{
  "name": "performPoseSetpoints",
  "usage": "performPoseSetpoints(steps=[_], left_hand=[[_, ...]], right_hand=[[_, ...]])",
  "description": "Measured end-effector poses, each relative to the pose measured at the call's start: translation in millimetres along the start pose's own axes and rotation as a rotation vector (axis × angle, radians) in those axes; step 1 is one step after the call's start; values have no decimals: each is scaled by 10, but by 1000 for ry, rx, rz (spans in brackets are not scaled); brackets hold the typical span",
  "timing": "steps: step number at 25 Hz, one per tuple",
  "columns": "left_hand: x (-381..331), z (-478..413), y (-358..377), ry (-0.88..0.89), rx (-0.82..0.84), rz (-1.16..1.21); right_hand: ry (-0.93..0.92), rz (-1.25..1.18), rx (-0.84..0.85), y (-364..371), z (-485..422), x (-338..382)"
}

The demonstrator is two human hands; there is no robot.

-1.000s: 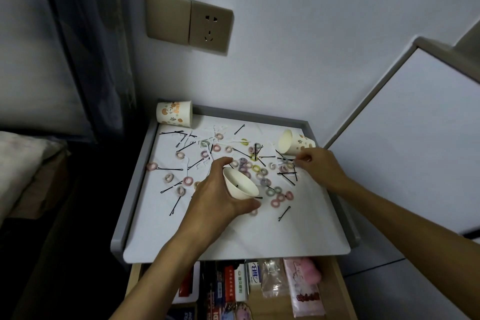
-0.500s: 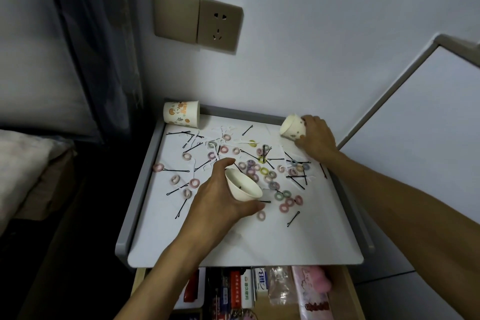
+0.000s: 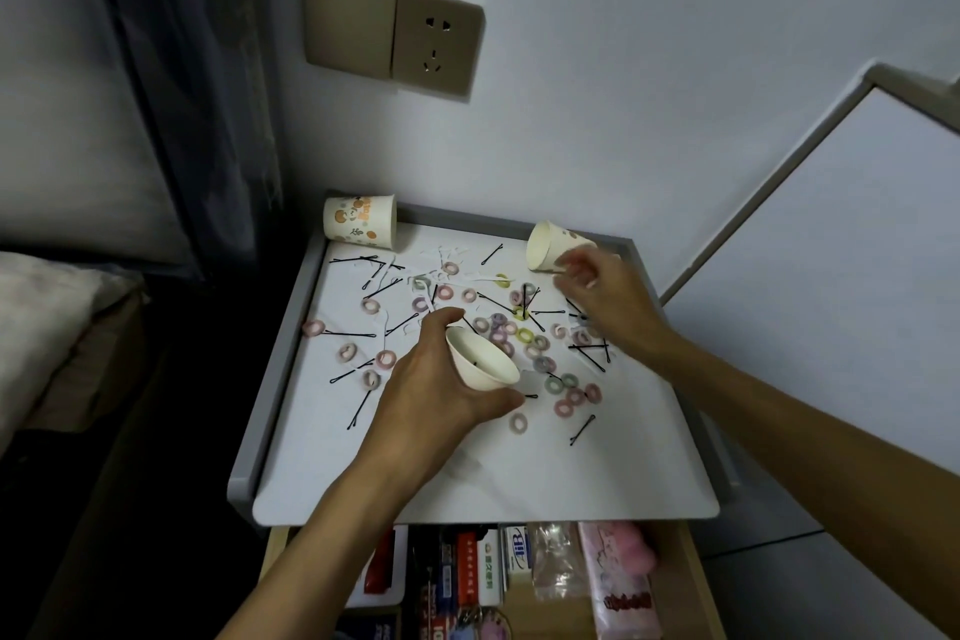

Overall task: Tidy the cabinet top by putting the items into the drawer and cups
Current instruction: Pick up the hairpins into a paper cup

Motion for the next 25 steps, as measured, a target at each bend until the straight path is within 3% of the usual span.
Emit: performPoseSetpoints(steps=[2,5,9,12,13,17,21,25], left_hand=[[-13,-1,21,-2,-3,1],[-21,19,94,7,16,-23],[-35,67,122,21,11,-151],[-43,76,96,3,3,-139],[-40,73,90,-3,5,-108],[-67,80,81,-18,21,-74],[-55,72,72,-15,35,-73],[-38,68,55,-6,27,-89]], right_hand=[[32,-222,328,174,414,360],[-4,-289,461,311,803,662],[43,-230,392,207,788,480],[227,282,11,-155,463,-275],[309,439,-29,-251,397,-512],[442,708,1,-263,286,-856],[373,925,57,-151,220,-805],[262,894,154,-169,138,-963]])
Point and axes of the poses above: each hand's wrist, its own z-axis away from the middle knuckle, its own y-axis out of the palm, x = y × z, the point moved 3 cm from there along -z, towards the middle knuckle, and after that the axes turned 8 degrees about x, right-handed, at the moved point
